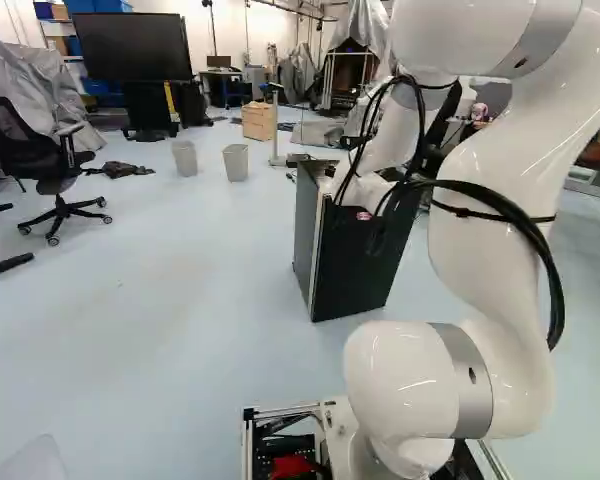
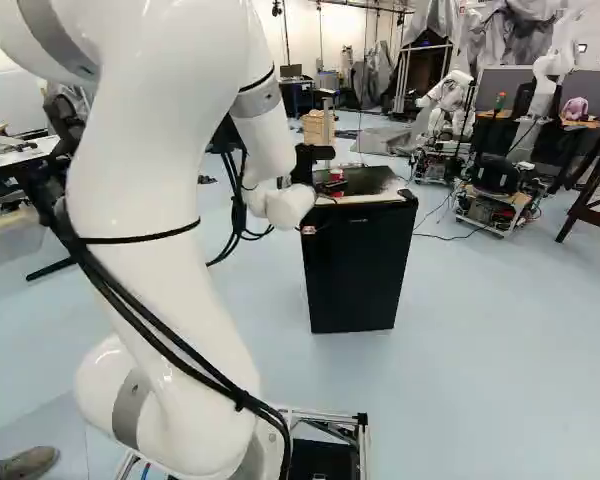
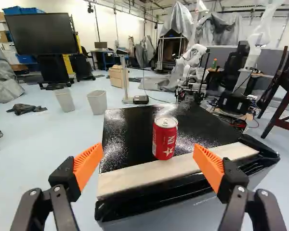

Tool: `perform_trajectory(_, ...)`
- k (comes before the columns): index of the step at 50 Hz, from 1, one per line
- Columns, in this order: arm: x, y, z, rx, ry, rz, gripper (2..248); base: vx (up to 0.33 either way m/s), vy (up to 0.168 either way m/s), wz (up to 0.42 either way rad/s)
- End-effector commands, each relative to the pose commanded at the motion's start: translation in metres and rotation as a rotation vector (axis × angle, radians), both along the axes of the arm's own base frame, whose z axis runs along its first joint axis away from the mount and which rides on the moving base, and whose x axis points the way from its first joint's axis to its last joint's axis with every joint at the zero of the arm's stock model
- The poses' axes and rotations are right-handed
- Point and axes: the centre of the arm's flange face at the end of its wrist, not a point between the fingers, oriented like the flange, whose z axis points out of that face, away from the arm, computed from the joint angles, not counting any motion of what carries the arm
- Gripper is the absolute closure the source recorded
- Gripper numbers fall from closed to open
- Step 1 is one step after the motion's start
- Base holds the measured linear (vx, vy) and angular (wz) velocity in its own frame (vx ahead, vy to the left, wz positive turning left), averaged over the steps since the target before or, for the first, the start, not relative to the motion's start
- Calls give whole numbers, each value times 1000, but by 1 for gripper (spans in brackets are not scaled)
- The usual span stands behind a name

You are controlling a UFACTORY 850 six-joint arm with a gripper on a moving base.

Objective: Grab a drink from the fridge

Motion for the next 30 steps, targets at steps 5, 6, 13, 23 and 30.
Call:
perform_trajectory(5, 6, -2, -6, 1, 7, -2, 3, 0, 0, 0)
perform_trajectory(6, 8, -3, -7, 2, 9, -2, 3, 0, 0, 0)
perform_trajectory(13, 18, -6, -13, 2, 11, -4, 3, 0, 0, 0)
perform_trajectory(23, 34, -11, -16, 1, 4, -8, 3, 0, 0, 0)
perform_trajectory(30, 45, -17, -17, -1, -3, -15, 3, 0, 0, 0)
